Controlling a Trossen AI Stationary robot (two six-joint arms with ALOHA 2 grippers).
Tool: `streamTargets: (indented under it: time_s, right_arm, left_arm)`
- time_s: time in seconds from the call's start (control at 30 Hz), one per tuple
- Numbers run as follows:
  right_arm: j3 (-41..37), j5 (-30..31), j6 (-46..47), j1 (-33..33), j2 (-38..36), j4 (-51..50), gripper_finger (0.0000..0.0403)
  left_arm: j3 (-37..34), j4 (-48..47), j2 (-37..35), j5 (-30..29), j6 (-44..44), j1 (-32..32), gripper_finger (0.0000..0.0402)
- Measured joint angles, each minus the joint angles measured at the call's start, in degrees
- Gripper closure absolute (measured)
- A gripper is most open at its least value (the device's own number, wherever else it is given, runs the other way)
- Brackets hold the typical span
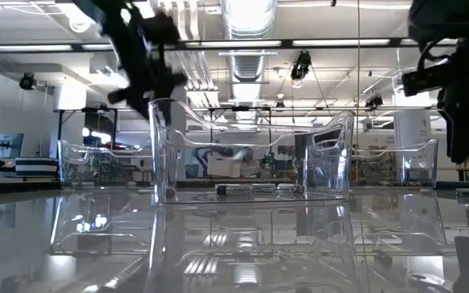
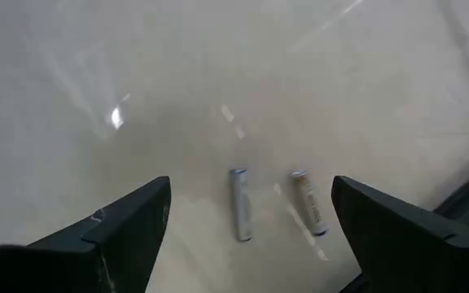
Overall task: Sort batteries
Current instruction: Put the white battery into the top left transparent bin
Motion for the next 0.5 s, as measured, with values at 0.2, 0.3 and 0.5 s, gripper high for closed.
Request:
streamTargets:
  time_s: [0.2, 0.3, 0.5]
  right_arm:
    - [-0.22, -11.07, -6.06, -7.66, 2.04, -0.02, 0.0107]
    - [-0.24, -11.40, -8.35, -10.79, 3.49, -0.24, 0.0131]
    - [-0.24, -11.97, -10.36, -14.99, 7.62, 1.27, 0.0177]
  left_arm:
    - [-11.99, 22.52, -17.06, -13.52, -3.02, -27.61, 0.0240]
    - [-17.48, 35.21, -22.35, -22.07, 1.87, -41.69, 0.0240]
    - [-26.98, 56.58, -24.17, -37.88, 14.73, -62.53, 0.0240]
